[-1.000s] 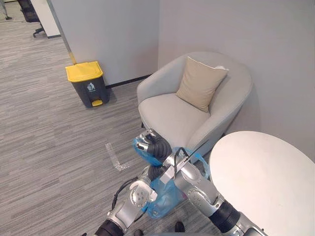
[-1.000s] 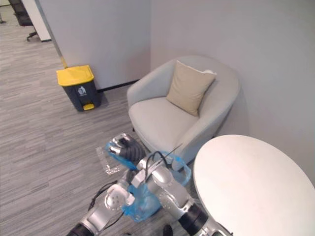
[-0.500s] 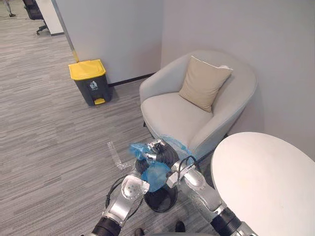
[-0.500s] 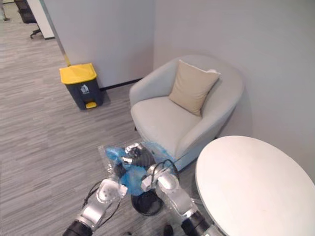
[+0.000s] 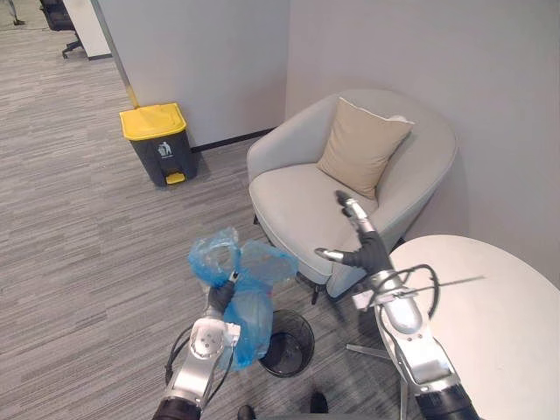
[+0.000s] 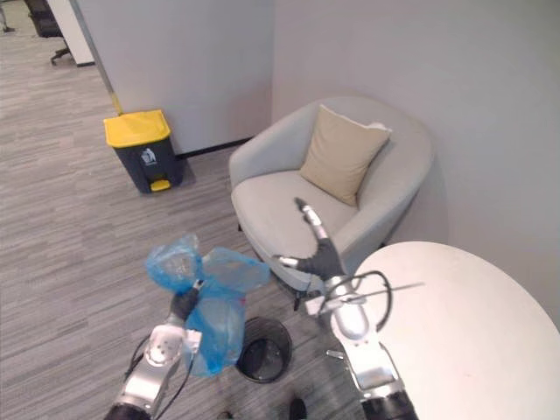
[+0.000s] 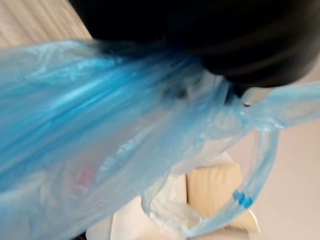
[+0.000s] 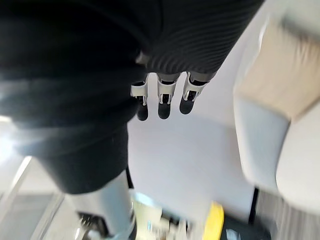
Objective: Gather rubbish on tea table into small bin, then transfer packed bag to large trash can.
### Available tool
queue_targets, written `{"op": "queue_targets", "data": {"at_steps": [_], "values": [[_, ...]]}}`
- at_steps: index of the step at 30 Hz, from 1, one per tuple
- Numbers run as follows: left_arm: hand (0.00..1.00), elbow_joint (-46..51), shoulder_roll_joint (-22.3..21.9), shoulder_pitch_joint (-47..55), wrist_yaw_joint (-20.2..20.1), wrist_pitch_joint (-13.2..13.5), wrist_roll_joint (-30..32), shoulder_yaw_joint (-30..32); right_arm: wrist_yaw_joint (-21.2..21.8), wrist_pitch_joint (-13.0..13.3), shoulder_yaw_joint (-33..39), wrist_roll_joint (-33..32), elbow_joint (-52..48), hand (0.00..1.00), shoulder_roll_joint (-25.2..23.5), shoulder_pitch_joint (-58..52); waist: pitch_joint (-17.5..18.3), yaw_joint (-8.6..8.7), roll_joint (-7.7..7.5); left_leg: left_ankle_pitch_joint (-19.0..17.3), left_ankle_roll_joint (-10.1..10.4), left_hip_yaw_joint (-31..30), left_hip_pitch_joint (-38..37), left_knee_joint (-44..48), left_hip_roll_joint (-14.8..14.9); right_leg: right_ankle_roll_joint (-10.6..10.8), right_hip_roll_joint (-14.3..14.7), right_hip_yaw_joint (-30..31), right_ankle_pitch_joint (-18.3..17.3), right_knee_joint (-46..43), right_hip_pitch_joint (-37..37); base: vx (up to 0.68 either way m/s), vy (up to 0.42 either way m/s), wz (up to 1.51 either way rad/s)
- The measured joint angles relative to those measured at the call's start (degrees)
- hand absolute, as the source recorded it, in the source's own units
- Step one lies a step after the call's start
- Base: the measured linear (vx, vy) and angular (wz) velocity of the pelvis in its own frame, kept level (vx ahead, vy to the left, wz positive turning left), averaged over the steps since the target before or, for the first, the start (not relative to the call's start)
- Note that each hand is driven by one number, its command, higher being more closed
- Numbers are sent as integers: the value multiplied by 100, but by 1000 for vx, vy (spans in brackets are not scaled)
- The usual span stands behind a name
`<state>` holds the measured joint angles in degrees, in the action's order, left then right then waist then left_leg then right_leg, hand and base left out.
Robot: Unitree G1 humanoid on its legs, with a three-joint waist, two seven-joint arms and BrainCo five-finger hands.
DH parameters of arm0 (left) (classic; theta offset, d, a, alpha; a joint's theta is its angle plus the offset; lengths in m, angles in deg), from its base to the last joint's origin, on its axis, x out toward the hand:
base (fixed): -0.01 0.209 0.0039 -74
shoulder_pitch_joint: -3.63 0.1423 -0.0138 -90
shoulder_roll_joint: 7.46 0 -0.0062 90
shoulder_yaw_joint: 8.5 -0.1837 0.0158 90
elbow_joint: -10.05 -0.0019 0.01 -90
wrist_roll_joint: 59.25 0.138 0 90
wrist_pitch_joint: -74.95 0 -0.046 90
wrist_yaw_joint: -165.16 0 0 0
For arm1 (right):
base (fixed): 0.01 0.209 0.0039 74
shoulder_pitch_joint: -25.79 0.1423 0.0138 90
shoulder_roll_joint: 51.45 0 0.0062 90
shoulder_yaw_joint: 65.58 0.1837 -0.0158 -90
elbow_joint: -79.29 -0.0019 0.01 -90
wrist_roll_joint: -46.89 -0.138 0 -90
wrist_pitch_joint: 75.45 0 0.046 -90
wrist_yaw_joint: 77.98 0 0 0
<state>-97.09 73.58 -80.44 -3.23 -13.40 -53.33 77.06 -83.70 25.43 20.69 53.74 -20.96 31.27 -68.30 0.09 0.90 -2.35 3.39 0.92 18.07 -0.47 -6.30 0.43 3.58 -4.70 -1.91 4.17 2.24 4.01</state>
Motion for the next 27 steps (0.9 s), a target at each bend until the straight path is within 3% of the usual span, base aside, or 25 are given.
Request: {"op": "queue_targets", "data": {"at_steps": [5,10,14,27], "values": [[100,-502,-76,146,69,-10,-239,368,-182,-12,510,152,911,0,-379,-220,-8,5,-1,-7,-1,-27,5,1,-7,12,10,-42,-10,32,-16,4,-11,3],[100,-1328,-264,276,46,-152,-656,858,-103,-464,1074,-312,3162,0,-759,-340,-137,-42,11,-46,-6,-118,-101,1,-13,26,2,-150,-29,134,-227,23,-11,10],[100,-1841,-371,421,-47,-216,-849,1236,-27,-707,1274,-606,4214,0,-824,-377,-178,-91,51,-109,10,-119,-209,1,-9,28,-7,-169,-91,132,-339,21,-1,0],[100,-2927,-710,469,-68,-267,-942,1531,7,-919,1268,-680,5536,0,-881,-295,-284,-201,120,-180,-11,-85,-473,23,-10,24,-31,-245,-170,62,-579,20,-6,0]]}}
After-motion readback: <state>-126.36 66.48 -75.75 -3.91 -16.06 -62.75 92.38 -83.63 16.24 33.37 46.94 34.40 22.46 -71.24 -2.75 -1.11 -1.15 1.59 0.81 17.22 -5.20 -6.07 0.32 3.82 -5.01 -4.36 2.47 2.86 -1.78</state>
